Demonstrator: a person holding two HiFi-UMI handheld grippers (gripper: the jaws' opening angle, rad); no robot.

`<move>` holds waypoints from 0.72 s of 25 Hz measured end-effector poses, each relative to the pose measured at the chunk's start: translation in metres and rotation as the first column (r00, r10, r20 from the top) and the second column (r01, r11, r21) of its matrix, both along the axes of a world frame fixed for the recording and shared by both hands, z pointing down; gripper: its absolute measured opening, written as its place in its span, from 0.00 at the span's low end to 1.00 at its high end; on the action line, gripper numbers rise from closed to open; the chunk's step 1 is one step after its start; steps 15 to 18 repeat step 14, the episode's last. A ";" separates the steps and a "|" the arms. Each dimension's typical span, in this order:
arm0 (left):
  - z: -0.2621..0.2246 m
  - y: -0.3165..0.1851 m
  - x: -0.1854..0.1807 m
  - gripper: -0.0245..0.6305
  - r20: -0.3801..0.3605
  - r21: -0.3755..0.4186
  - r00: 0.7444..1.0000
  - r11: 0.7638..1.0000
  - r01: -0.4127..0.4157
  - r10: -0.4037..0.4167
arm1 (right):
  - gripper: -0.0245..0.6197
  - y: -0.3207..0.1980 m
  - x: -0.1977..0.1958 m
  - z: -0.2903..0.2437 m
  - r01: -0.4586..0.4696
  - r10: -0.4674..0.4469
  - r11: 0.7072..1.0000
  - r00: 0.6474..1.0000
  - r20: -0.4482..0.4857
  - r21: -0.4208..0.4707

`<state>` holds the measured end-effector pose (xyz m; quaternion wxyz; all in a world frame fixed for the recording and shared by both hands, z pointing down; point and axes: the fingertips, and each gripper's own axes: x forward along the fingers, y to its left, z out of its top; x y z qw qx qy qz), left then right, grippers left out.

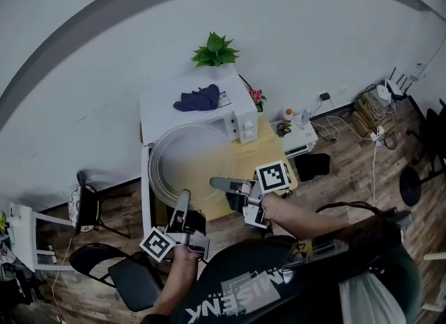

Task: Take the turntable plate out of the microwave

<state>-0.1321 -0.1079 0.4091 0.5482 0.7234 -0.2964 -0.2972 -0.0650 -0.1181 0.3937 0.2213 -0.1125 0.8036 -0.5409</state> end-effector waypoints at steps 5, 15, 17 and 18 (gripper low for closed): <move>0.001 0.001 -0.001 0.10 -0.004 0.000 1.000 1.000 -0.002 0.002 | 0.12 0.001 0.000 0.004 -0.007 0.007 1.000 1.000 -0.012 -0.018; 0.004 0.002 0.000 0.10 -0.011 -0.021 1.000 1.000 -0.007 0.007 | 0.12 0.001 -0.003 -0.004 0.006 -0.007 0.999 1.000 0.011 0.049; 0.004 0.002 0.000 0.10 -0.011 -0.021 1.000 1.000 -0.007 0.007 | 0.12 0.001 -0.003 -0.004 0.006 -0.007 0.999 1.000 0.011 0.049; 0.004 0.002 0.000 0.10 -0.011 -0.021 1.000 1.000 -0.007 0.007 | 0.12 0.001 -0.003 -0.004 0.006 -0.007 0.999 1.000 0.011 0.049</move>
